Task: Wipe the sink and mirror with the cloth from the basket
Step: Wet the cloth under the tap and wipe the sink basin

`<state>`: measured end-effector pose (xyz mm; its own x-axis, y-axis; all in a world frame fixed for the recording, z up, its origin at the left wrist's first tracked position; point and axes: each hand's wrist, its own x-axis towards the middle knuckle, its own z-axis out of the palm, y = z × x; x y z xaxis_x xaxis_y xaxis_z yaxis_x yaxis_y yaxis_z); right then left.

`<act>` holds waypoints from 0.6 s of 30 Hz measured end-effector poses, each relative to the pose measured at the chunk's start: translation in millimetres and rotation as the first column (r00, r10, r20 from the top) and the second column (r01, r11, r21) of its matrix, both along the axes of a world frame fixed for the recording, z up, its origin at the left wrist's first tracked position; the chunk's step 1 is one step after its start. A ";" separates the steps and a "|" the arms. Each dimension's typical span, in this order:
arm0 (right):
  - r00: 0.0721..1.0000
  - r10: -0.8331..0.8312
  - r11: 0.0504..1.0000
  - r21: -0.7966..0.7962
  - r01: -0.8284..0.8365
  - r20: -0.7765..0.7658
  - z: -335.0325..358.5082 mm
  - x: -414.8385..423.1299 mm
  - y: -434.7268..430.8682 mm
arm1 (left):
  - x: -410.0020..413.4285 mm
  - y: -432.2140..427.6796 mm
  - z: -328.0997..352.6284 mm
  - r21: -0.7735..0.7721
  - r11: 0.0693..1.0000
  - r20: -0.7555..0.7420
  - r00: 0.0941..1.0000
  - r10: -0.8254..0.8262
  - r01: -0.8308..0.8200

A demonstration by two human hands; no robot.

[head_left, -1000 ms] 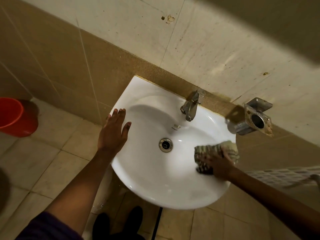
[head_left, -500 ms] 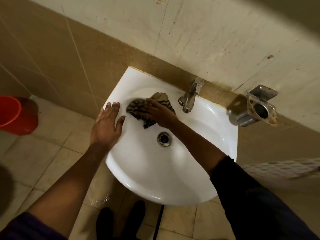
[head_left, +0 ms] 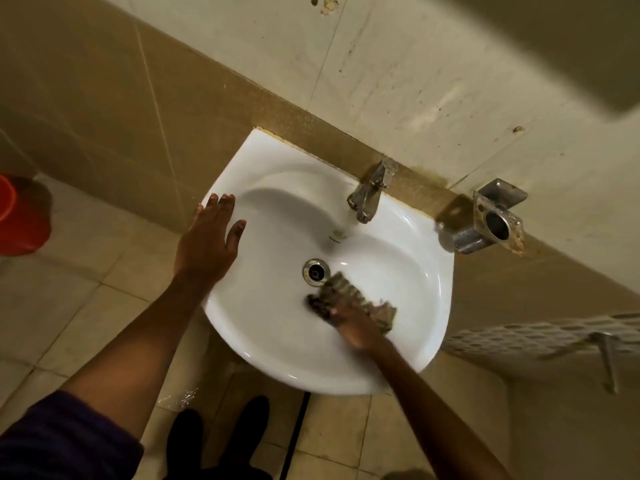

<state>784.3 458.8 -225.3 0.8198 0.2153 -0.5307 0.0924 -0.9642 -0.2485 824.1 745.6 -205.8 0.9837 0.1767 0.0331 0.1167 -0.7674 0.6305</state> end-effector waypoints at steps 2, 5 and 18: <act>0.995 0.053 0.980 0.194 -0.036 -0.085 20.3 -14.7 57.6 | -1.2 -0.2 0.9 0.005 1.000 0.009 1.000 -0.009 0.009; 0.978 0.046 0.936 0.350 0.029 -0.203 16.8 -26.5 126.8 | -0.7 2.7 -0.7 0.021 0.999 0.035 0.999 -0.040 0.039; 0.998 -0.059 0.948 -0.310 0.068 0.038 -32.6 23.3 -24.2 | -2.5 -2.9 7.8 -0.017 1.000 0.006 1.000 0.011 -0.010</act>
<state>807.7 434.6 -257.9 0.8419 -0.0101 -0.5396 0.0308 -0.9973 0.0667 821.6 742.7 -198.1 0.9816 0.1876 0.0363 0.1206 -0.7553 0.6442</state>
